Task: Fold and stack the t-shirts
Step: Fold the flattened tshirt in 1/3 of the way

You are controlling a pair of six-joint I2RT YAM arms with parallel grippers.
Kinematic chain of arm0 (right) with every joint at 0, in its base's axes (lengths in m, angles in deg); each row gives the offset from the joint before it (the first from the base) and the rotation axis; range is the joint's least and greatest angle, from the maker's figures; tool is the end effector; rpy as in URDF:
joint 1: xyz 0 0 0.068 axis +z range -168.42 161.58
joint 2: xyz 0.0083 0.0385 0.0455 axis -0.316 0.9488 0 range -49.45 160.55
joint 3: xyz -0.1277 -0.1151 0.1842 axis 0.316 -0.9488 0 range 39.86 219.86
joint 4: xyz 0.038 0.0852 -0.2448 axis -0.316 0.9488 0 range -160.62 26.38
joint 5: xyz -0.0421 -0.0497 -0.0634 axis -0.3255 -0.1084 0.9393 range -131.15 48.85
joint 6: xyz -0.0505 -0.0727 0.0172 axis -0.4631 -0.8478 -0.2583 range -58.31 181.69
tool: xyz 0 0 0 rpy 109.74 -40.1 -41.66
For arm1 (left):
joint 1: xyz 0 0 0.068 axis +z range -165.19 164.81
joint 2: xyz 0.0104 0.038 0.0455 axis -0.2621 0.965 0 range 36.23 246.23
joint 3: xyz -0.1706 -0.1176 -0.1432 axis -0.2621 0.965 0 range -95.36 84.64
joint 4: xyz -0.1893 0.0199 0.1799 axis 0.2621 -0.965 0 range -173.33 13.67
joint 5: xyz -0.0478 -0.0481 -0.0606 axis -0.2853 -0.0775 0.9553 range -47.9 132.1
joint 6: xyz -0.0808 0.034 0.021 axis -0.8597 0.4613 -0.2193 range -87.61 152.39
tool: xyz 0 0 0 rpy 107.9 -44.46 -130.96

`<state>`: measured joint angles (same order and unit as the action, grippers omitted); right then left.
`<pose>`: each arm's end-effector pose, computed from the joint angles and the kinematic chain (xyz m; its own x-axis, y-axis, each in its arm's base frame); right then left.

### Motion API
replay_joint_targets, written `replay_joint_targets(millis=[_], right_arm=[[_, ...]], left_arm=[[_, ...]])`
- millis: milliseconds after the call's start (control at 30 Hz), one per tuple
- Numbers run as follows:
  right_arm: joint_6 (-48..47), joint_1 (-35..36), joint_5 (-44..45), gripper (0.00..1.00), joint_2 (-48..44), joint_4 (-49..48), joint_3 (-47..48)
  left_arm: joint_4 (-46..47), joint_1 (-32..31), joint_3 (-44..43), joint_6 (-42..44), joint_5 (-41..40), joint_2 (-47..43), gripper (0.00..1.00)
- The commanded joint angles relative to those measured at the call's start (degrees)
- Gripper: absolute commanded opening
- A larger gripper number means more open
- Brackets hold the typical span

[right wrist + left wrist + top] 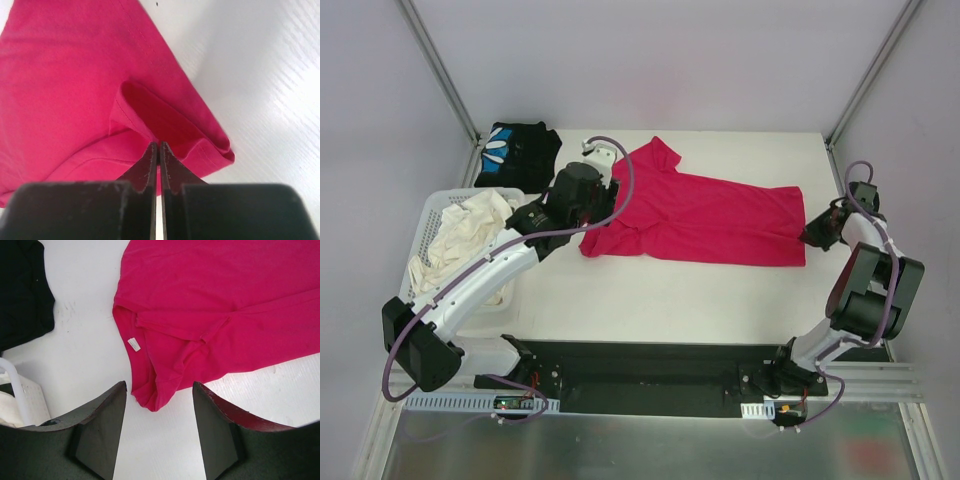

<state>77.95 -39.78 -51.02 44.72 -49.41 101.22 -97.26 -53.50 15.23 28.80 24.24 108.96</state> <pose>0.3466 -0.1207 0.1485 -0.6494 0.5500 -0.5251 0.4654 0.8336 0.2975 0.2775 -0.1876 0.3287 -0.3450 0.1964 -0.9178 0.3496 0.9344 0.0685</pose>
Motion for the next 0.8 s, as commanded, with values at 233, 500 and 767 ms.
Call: replay_joint_targets(millis=[233, 500, 767], right_arm=[[0.27, 0.27, -0.33, 0.02, -12.16, 1.9, -3.97], [-0.17, 0.45, -0.85, 0.02, -16.12, 3.22, -4.5], [-1.22, 0.54, 0.46, 0.02, -11.92, 2.87, -1.87]], left_arm=[[2.03, -0.54, 2.26, -1.94, 3.1, -3.29, 0.55], [2.38, -0.54, 2.7, -2.47, 3.89, -3.47, 0.55], [2.3, -0.54, 2.08, -2.64, 3.45, -2.42, 0.54]])
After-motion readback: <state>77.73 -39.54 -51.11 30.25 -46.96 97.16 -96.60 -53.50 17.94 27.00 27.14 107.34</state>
